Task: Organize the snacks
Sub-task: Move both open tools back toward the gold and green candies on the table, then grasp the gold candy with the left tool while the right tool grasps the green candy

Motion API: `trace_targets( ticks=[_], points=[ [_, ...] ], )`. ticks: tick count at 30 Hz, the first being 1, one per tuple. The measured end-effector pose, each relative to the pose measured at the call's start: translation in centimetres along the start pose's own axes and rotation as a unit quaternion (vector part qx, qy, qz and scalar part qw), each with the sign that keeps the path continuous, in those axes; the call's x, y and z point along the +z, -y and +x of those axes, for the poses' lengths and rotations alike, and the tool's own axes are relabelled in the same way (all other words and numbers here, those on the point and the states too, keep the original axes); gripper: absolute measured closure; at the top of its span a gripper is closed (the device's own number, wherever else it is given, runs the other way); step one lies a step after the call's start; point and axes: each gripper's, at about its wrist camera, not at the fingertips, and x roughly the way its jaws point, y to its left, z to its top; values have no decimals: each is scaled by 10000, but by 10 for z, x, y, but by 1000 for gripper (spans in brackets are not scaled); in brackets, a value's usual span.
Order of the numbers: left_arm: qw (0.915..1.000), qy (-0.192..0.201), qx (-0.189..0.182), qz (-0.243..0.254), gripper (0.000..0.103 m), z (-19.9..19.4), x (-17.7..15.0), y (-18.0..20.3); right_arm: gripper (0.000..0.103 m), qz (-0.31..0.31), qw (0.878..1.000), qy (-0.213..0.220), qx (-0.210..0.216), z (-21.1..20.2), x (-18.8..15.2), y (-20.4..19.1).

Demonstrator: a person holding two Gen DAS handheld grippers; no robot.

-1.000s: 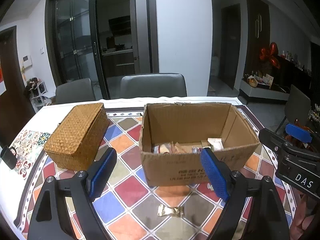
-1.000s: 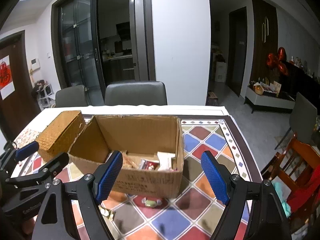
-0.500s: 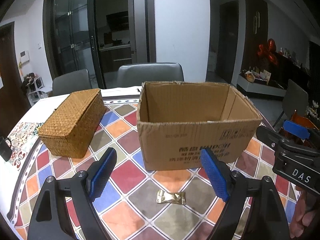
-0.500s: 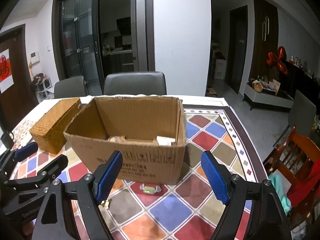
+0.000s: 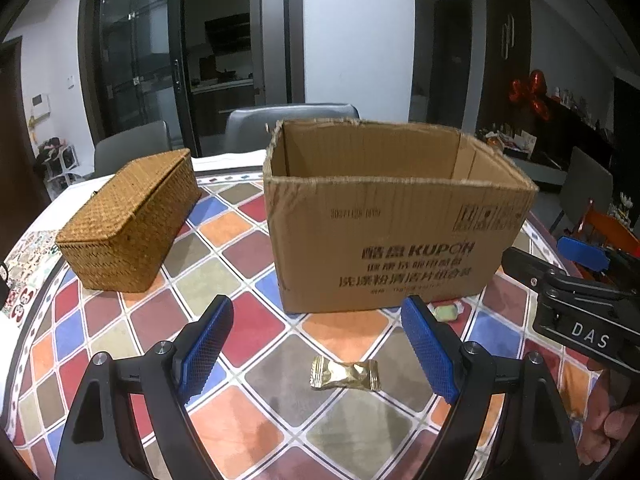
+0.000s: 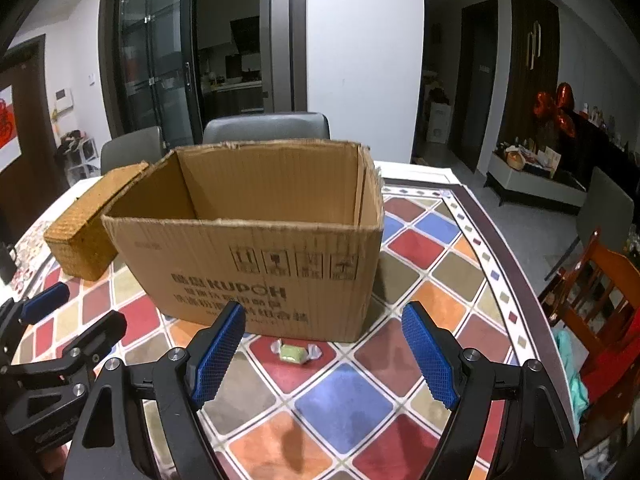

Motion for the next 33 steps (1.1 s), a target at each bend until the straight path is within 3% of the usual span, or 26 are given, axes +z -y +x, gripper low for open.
trace_targets(
  ticks=[24, 33],
  points=[
    [9972, -723, -194, -9, 18, 58, -45, 6, 22, -77, 9981, -607, 12, 63, -40, -12],
    [9958, -876, -277, 18, 26, 69, -50, 6, 22, -65, 9965, -835, -34, 81, -47, -21]
  ],
)
